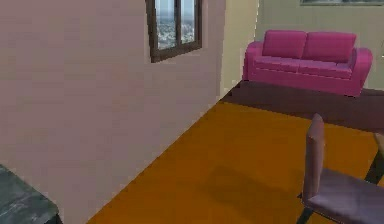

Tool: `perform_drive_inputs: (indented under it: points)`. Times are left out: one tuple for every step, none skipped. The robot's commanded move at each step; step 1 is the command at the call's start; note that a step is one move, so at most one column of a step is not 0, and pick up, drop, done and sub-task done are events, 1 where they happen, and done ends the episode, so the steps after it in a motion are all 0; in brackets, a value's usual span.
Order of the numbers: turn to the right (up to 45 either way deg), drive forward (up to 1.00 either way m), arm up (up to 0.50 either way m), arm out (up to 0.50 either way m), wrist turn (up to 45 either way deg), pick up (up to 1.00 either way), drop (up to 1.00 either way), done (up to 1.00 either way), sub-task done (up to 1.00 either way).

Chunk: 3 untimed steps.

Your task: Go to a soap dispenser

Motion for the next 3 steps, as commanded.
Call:
perform_drive_inputs:
  points:
    - [-45.0,0.00,0.00,0.00,0.0,0.00,0.00,0.00,0.00]
    - [-30.0,0.00,0.00,0.00,0.0,0.00,0.00,0.00,0.00]
    - [0.0,0.00,0.00,0.00,0.0,0.00,0.00,1.00,0.00]
